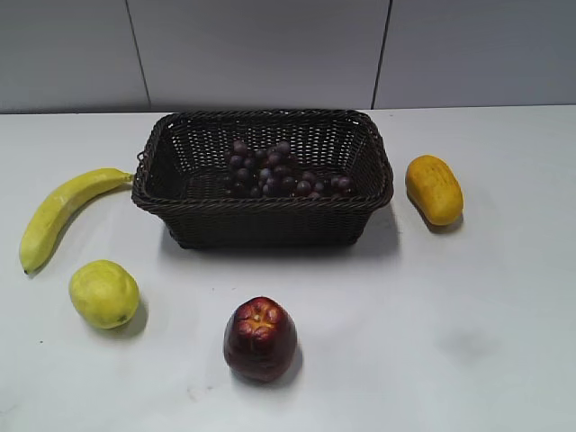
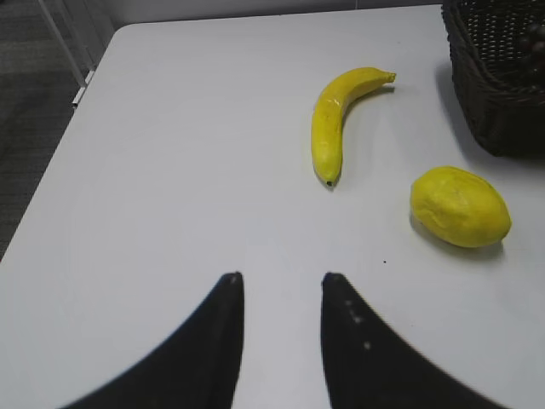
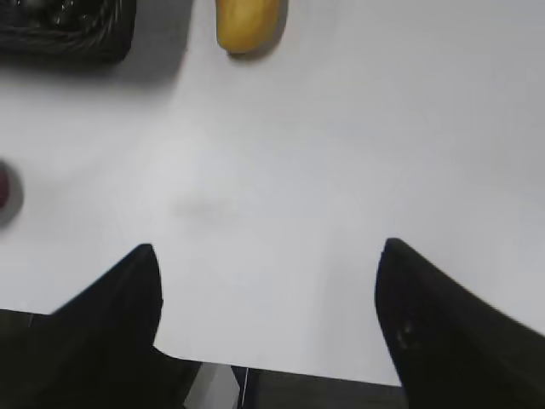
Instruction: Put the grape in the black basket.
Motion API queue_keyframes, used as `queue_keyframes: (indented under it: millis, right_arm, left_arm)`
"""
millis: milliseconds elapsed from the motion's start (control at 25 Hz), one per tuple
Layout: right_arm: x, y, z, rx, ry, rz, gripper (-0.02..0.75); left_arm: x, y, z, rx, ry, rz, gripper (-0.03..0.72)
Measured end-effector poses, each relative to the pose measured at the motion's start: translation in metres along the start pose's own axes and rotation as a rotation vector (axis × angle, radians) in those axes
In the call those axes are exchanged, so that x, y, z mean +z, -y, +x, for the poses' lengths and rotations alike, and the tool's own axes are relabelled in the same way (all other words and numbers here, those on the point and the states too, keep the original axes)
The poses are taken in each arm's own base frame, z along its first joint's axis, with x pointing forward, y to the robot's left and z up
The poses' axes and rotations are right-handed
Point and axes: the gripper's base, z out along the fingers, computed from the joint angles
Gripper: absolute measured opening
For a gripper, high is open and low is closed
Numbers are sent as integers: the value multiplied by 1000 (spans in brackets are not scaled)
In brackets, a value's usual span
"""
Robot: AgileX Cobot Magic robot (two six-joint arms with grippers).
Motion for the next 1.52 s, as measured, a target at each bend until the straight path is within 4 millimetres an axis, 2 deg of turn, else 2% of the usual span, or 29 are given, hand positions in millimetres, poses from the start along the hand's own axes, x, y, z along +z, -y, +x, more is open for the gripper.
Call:
queue_keyframes:
  millis: [120,360,520,680,840,1320,1520]
  right_arm:
    - [-17,-2,38,0,90,1,591]
    - [-32,-3,105,-11,235,6,589]
    - [-28,-1,143,-31,303,22,589]
    - [-12,1,168,-42,346,34,589]
    - [5,2,178,-43,325,28,589]
    - [5,2,177,-44,341,24,589]
    - [0,1,182,-47,389,25,589]
  left_arm:
    - [0,0,0,0,0,0,233]
    - [0,0,0,0,0,0,233]
    - [0,0,0,0,0,0,233]
    - [0,0,0,0,0,0,233]
    - [0,0,0,0,0,0,233]
    - [0,0,0,0,0,0,233]
    - [0,0,0,0,0,0,233]
